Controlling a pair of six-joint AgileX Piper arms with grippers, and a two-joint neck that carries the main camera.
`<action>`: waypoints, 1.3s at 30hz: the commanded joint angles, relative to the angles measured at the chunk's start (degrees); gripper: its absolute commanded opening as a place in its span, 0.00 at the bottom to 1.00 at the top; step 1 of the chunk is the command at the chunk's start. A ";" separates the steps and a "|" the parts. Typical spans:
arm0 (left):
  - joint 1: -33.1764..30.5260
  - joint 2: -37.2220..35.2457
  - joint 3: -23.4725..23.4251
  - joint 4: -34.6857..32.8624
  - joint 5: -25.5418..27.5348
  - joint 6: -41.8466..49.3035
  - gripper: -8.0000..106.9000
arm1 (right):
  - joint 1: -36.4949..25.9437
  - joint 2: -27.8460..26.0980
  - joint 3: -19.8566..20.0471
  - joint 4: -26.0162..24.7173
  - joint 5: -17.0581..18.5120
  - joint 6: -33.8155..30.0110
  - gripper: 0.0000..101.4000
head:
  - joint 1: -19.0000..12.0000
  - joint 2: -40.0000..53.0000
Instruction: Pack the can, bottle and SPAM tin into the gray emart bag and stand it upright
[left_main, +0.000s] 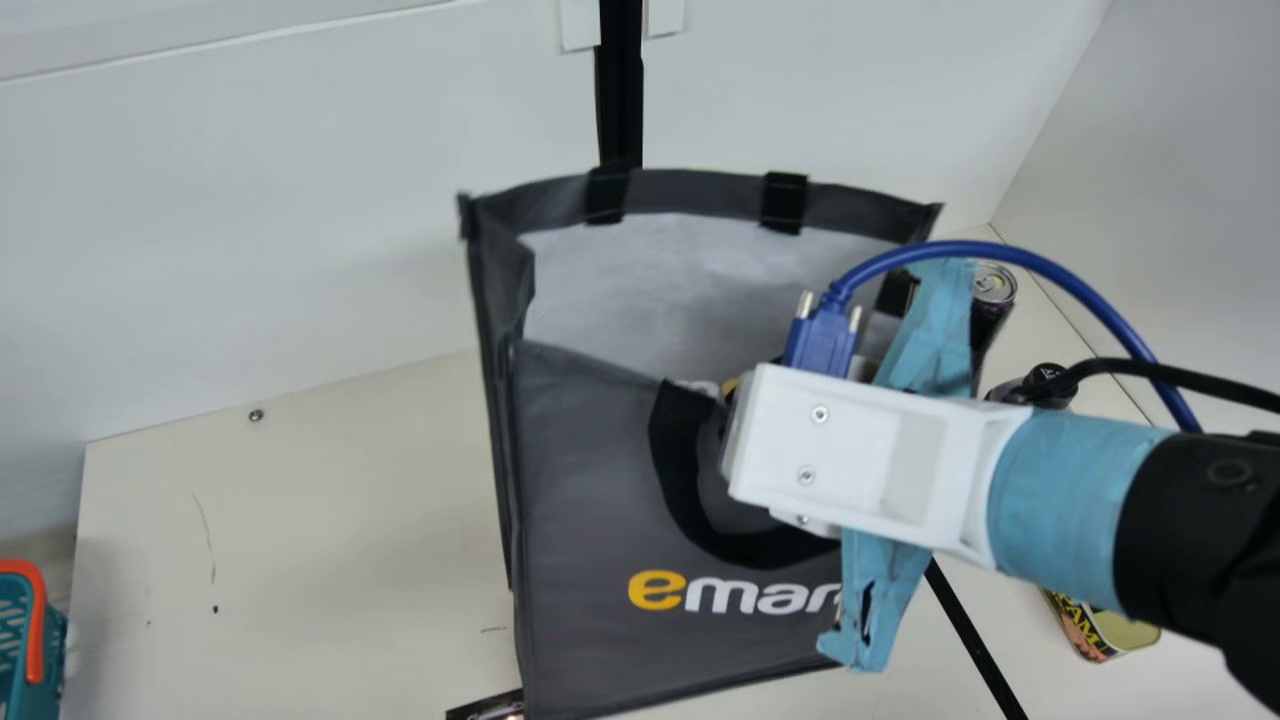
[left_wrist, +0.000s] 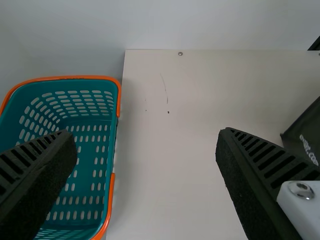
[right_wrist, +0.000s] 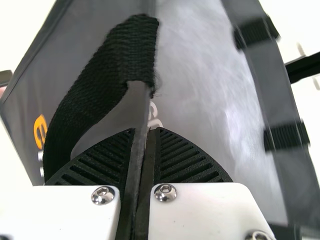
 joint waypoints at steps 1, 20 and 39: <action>0.00 0.00 0.00 0.00 0.00 0.00 0.85 | 2.07 -0.14 0.64 -1.05 0.11 1.70 0.00 | -1.39 -0.14; 0.00 0.00 0.00 0.00 0.00 0.00 0.85 | 14.97 -1.58 3.81 -8.42 0.11 12.18 0.43 | -1.39 -0.14; 0.00 0.00 0.00 0.00 0.00 0.00 0.85 | 8.60 -5.25 1.71 -2.38 0.11 6.45 0.94 | -1.39 -0.14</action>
